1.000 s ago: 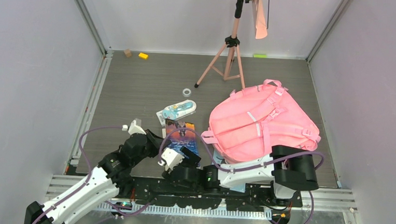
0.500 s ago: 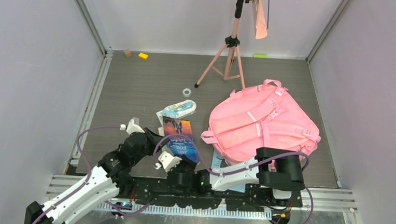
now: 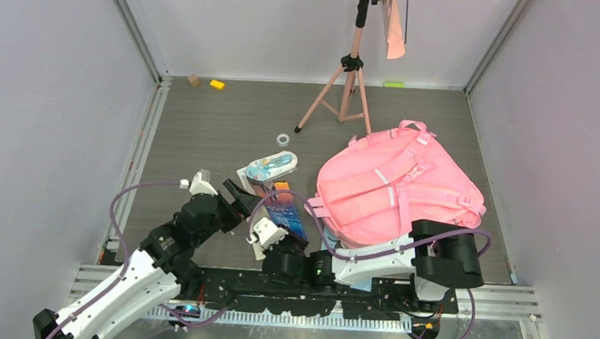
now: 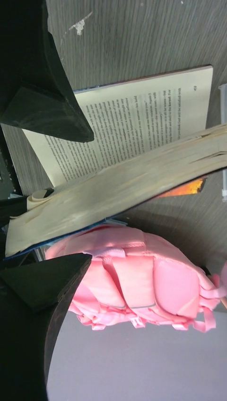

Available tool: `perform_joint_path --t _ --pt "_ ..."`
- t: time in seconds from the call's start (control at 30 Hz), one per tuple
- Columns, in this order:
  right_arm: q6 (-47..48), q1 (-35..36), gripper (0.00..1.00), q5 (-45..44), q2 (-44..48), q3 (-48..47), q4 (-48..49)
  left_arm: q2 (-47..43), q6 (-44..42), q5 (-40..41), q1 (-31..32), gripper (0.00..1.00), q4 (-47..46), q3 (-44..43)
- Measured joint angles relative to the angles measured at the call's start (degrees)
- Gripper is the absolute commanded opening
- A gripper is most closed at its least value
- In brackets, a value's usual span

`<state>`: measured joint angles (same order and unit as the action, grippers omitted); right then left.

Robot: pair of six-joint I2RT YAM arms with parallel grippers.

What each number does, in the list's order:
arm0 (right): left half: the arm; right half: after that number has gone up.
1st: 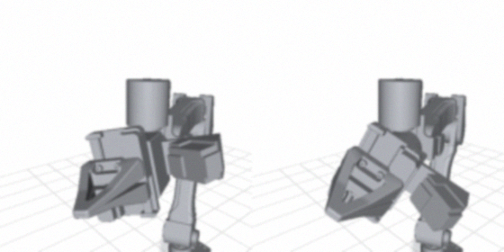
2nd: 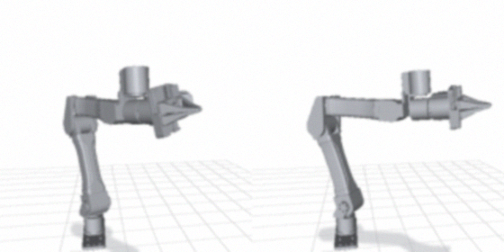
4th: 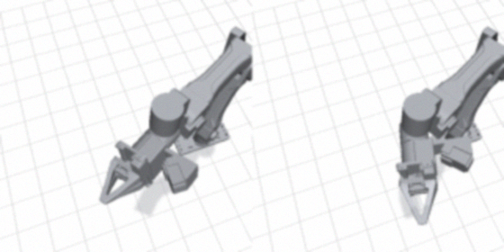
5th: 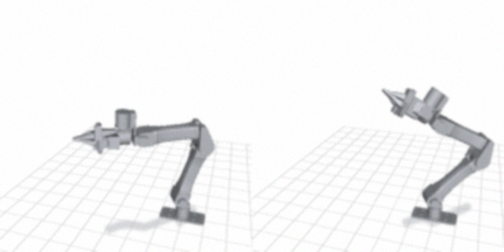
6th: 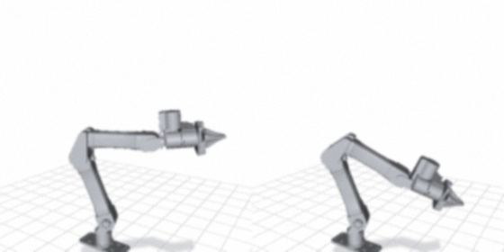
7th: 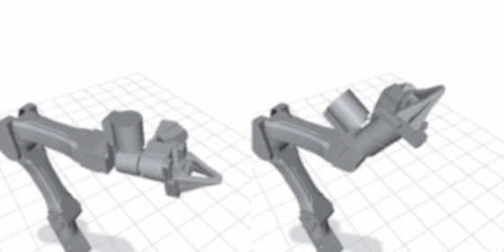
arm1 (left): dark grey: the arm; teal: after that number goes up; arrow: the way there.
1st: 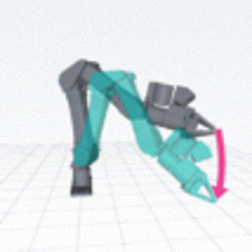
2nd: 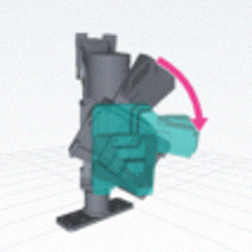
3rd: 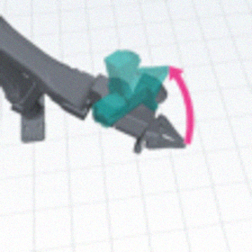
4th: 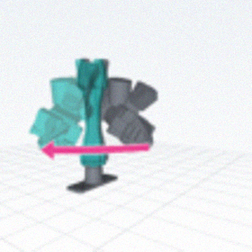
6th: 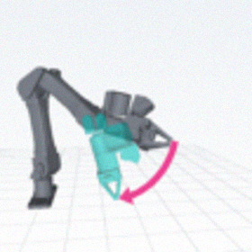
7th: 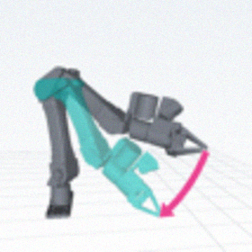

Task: Pack the student bag
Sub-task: Pick up the book from the center of the board.

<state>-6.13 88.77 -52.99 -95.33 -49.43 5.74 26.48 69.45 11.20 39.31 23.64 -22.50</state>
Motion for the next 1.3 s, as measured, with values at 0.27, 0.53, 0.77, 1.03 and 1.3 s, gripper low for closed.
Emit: perform_joint_path --t 0.27,0.53,0.77,1.03,1.3 --pt "-0.52 -0.04 0.0 -0.07 0.09 0.26 0.22 6.58 0.94 -3.28 0.0 1.0 -5.64 3.17" --pt "0.35 -0.07 0.0 1.14 0.63 1.55 0.81 14.14 3.45 -4.24 0.0 0.93 -17.09 6.73" --pt "2.97 -0.07 0.0 2.03 1.22 2.91 2.12 15.21 6.95 -4.17 0.0 0.46 -23.43 8.74" --pt "5.35 -0.13 0.61 6.47 4.98 4.28 1.07 9.29 11.17 -3.98 0.31 0.08 -22.93 11.74" --pt "0.85 -1.55 0.88 16.11 19.5 3.1 -8.94 -0.15 9.73 -0.5 -0.35 0.0 -15.65 15.04"
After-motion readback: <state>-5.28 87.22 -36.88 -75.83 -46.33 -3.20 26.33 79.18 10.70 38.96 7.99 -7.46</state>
